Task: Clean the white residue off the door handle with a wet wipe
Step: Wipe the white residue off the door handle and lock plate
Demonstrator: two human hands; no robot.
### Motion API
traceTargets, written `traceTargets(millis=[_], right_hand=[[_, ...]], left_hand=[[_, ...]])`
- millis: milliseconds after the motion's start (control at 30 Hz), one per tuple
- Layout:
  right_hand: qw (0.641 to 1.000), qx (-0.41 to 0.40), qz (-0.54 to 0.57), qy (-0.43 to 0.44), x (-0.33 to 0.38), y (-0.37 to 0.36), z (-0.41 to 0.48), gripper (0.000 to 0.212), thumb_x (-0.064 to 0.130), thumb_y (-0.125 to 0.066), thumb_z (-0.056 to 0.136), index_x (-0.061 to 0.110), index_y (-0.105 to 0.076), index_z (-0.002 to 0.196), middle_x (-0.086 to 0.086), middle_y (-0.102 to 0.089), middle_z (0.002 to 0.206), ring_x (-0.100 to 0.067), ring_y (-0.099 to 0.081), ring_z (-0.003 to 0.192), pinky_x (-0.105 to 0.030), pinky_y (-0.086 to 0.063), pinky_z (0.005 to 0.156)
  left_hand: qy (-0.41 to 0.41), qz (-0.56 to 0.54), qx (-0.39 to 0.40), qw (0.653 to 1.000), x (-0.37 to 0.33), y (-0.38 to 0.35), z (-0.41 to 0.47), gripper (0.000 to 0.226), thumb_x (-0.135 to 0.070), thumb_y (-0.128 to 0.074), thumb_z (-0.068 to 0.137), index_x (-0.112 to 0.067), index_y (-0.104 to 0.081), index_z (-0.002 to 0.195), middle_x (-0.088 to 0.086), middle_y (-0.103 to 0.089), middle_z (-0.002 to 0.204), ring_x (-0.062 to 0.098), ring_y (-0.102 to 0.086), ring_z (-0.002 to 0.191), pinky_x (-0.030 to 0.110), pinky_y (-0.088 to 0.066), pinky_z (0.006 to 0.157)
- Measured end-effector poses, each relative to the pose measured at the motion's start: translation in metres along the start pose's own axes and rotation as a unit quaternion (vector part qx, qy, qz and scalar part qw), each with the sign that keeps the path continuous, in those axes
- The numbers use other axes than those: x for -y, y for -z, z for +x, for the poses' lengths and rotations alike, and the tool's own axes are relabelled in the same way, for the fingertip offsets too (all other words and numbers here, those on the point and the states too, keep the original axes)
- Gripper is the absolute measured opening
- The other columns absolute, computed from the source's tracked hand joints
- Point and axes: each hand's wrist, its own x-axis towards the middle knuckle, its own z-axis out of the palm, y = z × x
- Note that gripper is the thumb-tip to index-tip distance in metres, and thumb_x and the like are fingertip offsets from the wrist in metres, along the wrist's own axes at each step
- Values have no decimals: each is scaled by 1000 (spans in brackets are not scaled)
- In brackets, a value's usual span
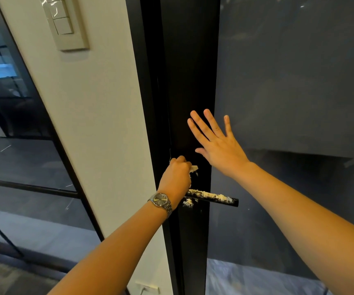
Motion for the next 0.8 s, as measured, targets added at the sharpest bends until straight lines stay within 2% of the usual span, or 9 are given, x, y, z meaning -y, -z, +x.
traceTargets(millis=[100, 300, 433, 500, 600, 633, 700, 800], right_hand=[[1000, -1, -1, -1, -1, 0, 1, 78, 39, -56, 86, 14, -15, 147, -7, -17, 156, -27, -6, 142, -59, -11, 108], [1000, 6, -5, -3, -1, 2, 0, 80, 39, -59, 85, 14, -16, 147, -6, -18, 155, -27, -6, 142, -59, -12, 107], [1000, 4, -2, 0, 0, 2, 0, 80, 40, -58, 85, 15, -15, 147, -6, -17, 156, -27, -8, 143, -58, -11, 108], [1000, 3, -5, -3, -1, 2, -1, 79, 40, -57, 85, 14, -14, 147, -5, -17, 156, -27, -9, 143, -58, -10, 108], [1000, 2, -5, -1, -1, 0, 0, 79, 40, -55, 86, 15, -13, 147, -5, -16, 156, -27, -6, 143, -57, -8, 108], [1000, 3, -4, 0, -2, 0, 0, 79, 40, -55, 86, 15, -13, 148, -5, -15, 156, -26, -5, 143, -57, -7, 108], [1000, 4, 0, 0, -2, 0, 0, 79, 40, -55, 86, 15, -12, 148, -5, -15, 156, -26, -3, 142, -58, -7, 108], [1000, -1, 2, 1, -1, 0, 0, 79, 39, -55, 86, 14, -12, 148, -6, -15, 156, -26, -3, 142, -58, -8, 108]], left_hand=[[-6, 38, 12, 999, -12, 2, -2, 31, -8, -47, 91, -4, -53, 122, 14, -46, 128, 26, -40, 119, 36, -45, 97], [-143, 48, 95, 984, -14, 7, 0, 39, -2, -45, 89, -11, -55, 125, 7, -48, 123, 23, -42, 111, 28, -42, 89], [-93, -13, 69, 993, 2, 9, 6, 32, -9, -50, 90, -16, -61, 119, 2, -54, 117, 19, -56, 101, 26, -50, 85], [-99, -20, 51, 994, 5, 8, 1, 33, -8, -49, 91, -20, -62, 118, 0, -54, 118, 17, -52, 104, 21, -44, 88], [-156, -20, 85, 984, -4, 8, -2, 39, 2, -46, 88, -18, -63, 117, 1, -56, 121, 16, -44, 114, 21, -35, 99], [-156, -23, 95, 983, -3, 9, 1, 38, 1, -48, 88, -19, -65, 115, 1, -57, 121, 15, -45, 114, 22, -36, 100], [-114, -48, 77, 989, 5, 11, 8, 29, -6, -52, 90, -19, -68, 110, 1, -60, 117, 15, -53, 107, 21, -42, 93], [1, -99, -6, 995, 18, 14, 1, 23, -24, -54, 91, -11, -71, 100, 6, -67, 95, 9, -57, 69, 7, -42, 66]])
